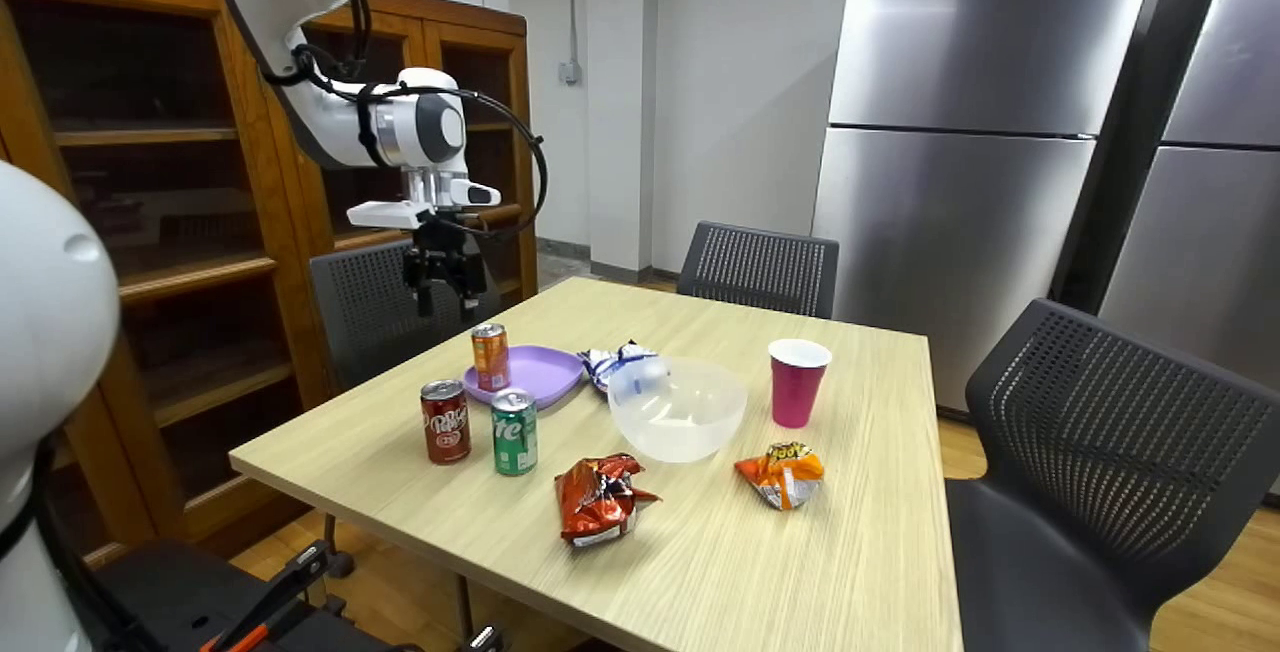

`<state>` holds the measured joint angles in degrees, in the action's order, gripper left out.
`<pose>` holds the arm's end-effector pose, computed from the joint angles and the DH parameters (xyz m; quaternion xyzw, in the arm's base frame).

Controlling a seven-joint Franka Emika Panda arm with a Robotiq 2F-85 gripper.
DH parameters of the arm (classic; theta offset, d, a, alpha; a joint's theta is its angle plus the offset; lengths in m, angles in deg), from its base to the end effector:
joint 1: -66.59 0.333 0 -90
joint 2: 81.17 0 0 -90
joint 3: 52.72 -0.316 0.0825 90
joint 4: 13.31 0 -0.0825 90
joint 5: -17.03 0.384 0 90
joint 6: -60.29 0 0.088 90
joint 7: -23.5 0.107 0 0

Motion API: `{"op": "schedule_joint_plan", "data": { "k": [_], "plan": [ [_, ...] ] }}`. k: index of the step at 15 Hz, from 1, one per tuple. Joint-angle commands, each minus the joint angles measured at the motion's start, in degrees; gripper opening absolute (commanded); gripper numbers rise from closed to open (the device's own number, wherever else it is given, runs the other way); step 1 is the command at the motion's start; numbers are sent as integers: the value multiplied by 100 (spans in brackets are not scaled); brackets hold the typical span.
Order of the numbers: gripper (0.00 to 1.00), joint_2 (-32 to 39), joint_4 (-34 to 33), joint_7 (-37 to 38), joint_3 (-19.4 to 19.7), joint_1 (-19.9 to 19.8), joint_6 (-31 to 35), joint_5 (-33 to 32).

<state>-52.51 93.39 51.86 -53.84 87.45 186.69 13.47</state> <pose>0.5785 0.2306 0.2361 0.9961 -0.0360 -0.0626 0.0501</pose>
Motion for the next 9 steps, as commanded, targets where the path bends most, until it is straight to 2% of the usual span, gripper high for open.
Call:
{"op": "schedule_joint_plan", "data": {
  "k": [1, 9],
  "plan": [
    [100, -468, 739, -293, -93, -136, 303, -241],
    [100, -515, 1653, -348, -2, -284, 1332, -546]
  ]
}}
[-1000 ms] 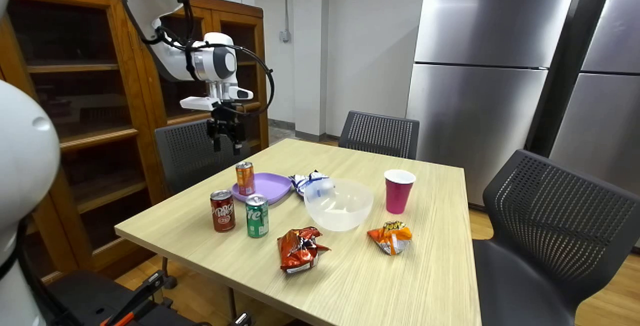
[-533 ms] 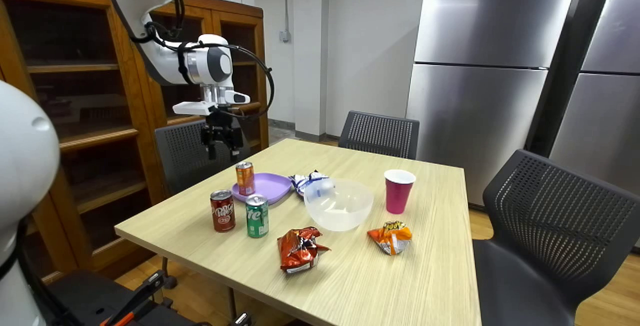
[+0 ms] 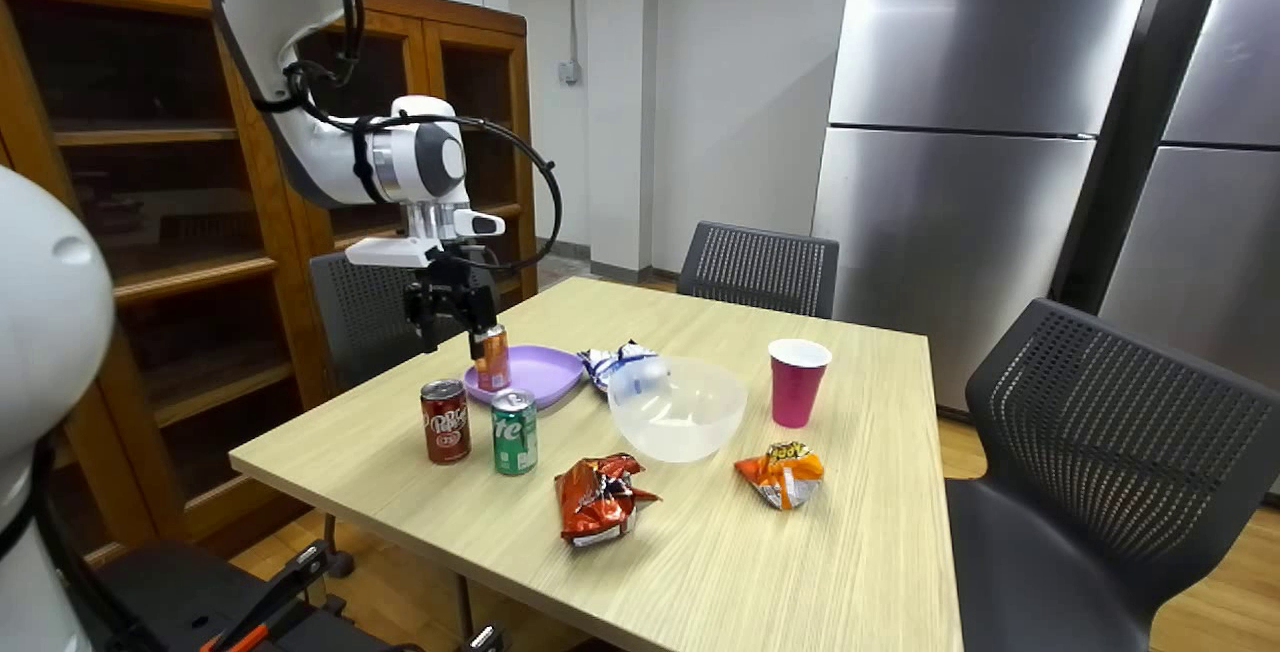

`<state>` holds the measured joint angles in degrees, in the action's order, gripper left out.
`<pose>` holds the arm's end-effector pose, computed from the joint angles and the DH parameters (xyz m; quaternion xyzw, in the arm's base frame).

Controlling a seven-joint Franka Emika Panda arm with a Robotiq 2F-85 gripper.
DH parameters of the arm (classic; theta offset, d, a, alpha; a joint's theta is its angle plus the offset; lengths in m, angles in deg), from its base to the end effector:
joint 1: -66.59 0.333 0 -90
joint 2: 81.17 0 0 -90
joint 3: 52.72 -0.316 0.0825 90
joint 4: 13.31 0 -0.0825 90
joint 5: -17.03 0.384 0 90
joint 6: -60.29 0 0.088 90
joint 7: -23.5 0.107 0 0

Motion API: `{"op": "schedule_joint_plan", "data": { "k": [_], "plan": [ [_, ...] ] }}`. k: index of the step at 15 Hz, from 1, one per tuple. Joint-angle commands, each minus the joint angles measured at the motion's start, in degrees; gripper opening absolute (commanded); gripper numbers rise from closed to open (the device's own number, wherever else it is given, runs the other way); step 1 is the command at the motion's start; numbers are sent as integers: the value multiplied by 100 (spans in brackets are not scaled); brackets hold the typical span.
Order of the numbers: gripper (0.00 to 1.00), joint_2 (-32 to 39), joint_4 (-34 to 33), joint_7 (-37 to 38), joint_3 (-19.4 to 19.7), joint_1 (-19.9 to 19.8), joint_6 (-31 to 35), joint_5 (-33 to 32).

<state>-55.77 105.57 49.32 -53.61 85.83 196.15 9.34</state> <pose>0.5382 0.1957 0.2008 0.9965 0.0015 -0.0518 0.0651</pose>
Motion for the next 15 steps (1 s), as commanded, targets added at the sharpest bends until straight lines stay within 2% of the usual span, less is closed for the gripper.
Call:
{"op": "schedule_joint_plan", "data": {
  "k": [1, 6, 15],
  "plan": [
    [100, -170, 511, -88, -5, -132, 497, -147],
    [100, -62, 705, -230, -32, -200, 725, -64],
    [100, -99, 914, -469, -86, -241, 613, 2]
  ]
}}
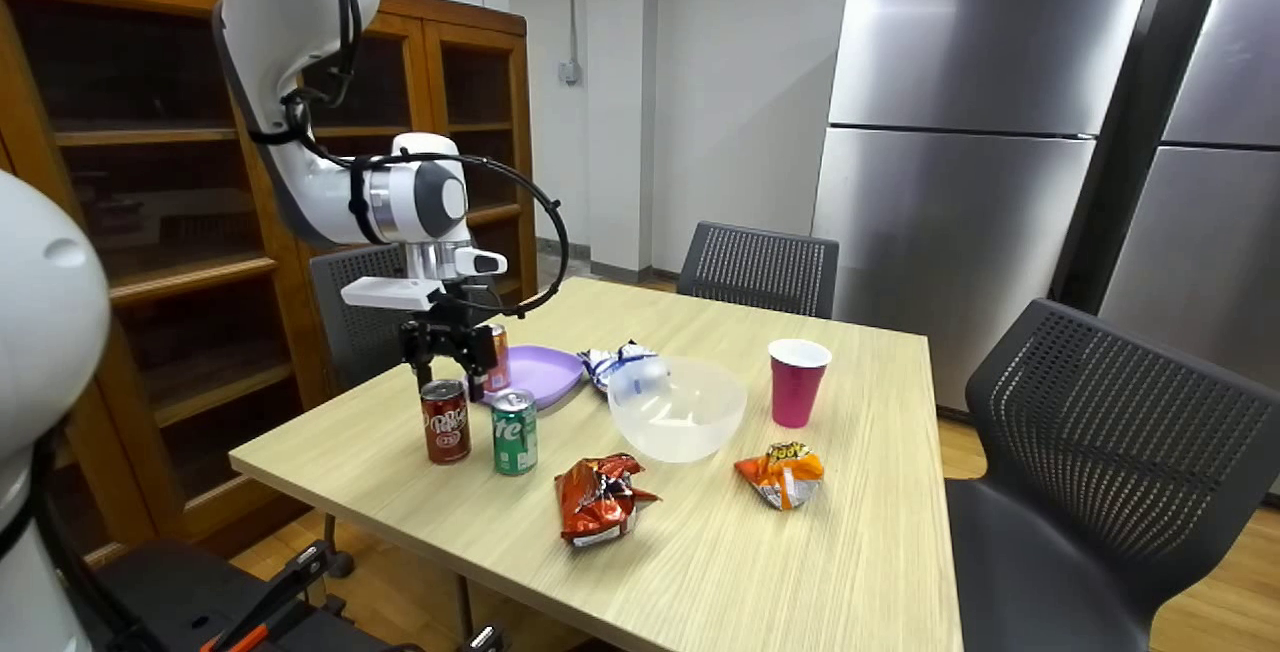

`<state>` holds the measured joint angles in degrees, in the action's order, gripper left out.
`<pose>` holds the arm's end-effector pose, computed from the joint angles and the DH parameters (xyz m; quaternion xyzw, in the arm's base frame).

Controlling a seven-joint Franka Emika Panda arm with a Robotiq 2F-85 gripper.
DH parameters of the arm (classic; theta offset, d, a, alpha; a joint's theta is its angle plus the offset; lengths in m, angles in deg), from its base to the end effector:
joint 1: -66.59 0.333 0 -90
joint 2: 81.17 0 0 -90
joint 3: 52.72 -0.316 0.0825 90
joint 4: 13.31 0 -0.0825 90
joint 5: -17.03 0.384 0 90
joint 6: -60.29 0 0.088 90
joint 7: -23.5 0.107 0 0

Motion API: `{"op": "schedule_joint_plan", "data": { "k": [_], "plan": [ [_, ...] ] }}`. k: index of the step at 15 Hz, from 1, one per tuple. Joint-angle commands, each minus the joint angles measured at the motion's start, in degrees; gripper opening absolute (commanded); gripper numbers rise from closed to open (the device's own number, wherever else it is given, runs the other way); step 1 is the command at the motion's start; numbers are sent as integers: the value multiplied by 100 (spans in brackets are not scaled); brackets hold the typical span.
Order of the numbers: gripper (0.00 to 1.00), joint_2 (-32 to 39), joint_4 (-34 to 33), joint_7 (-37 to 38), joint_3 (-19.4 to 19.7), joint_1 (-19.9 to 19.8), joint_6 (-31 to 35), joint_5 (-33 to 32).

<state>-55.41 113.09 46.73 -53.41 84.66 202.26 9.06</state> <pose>0.5031 0.1717 0.1598 0.9953 0.0192 -0.0700 0.0645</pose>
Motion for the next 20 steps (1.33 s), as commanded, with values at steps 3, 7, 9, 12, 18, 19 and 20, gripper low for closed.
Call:
{"op": "schedule_joint_plan", "data": {
  "k": [3, 7, 9, 12, 18, 19, 20],
  "plan": [
    [100, -139, 213, -251, -124, -131, -15, 53],
    [66, -127, 201, -233, -131, -131, -9, 91],
    [49, -152, 195, -205, -113, -110, -48, 58],
    [38, -268, 192, -303, -145, -131, -149, 70],
    [38, -566, 37, -206, -131, -112, -277, 65],
    [38, -609, -13, -156, -117, -106, -289, 51],
    [38, -645, -56, -137, -116, -116, -295, 58]
  ]
}}
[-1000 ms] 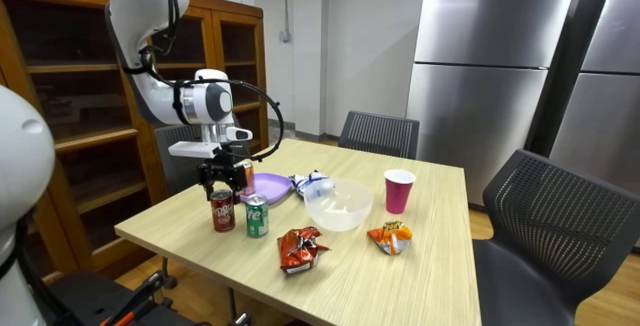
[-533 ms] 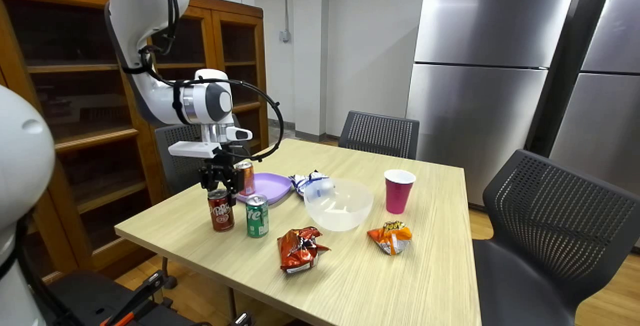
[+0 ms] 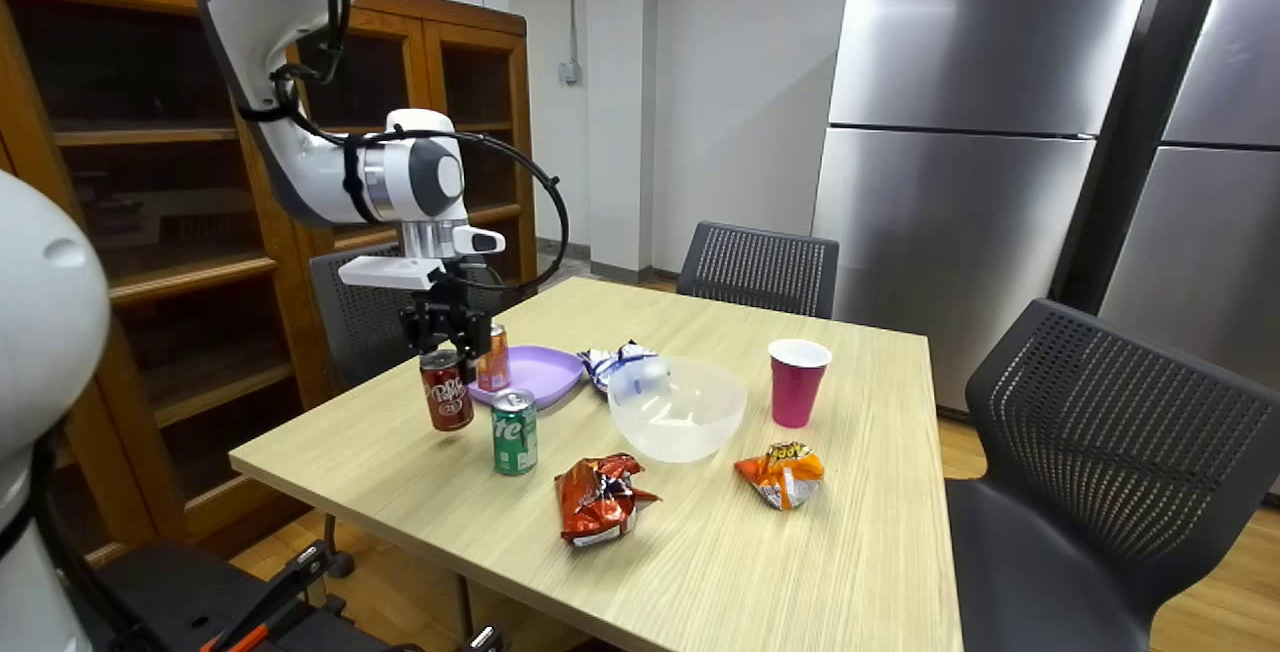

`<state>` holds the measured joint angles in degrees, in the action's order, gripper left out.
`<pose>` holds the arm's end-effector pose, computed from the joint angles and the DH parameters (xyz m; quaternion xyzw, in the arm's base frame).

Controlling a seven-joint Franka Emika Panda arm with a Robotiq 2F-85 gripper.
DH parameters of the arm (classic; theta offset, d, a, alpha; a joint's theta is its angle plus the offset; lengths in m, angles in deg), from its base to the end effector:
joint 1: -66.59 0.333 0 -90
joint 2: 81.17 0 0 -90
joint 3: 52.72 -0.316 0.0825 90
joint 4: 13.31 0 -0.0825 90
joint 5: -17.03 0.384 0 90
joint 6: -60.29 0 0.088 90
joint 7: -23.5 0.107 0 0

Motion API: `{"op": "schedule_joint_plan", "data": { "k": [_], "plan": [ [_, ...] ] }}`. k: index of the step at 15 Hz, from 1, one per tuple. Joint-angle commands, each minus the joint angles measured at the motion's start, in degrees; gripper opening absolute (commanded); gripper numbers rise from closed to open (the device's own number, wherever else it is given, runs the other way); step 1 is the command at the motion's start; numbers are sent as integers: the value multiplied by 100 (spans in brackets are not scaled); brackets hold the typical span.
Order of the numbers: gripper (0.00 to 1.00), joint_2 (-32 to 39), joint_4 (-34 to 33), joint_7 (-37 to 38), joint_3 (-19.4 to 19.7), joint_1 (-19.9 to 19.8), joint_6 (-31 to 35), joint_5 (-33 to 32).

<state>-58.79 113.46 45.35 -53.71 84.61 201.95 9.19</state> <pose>0.5081 0.1757 0.1889 0.9968 0.0311 -0.0485 0.0559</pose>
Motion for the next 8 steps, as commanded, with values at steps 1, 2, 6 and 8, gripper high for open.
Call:
{"op": "schedule_joint_plan", "data": {
  "k": [1, 2, 6, 8],
  "plan": [
    [38, -325, -164, 35, -78, -121, -274, 49],
    [38, -329, -244, 72, -67, -138, -280, 54],
    [38, -127, -756, 139, -29, -270, -308, 178],
    [38, 31, -1066, 169, -2, -336, -362, 230]
  ]
}}
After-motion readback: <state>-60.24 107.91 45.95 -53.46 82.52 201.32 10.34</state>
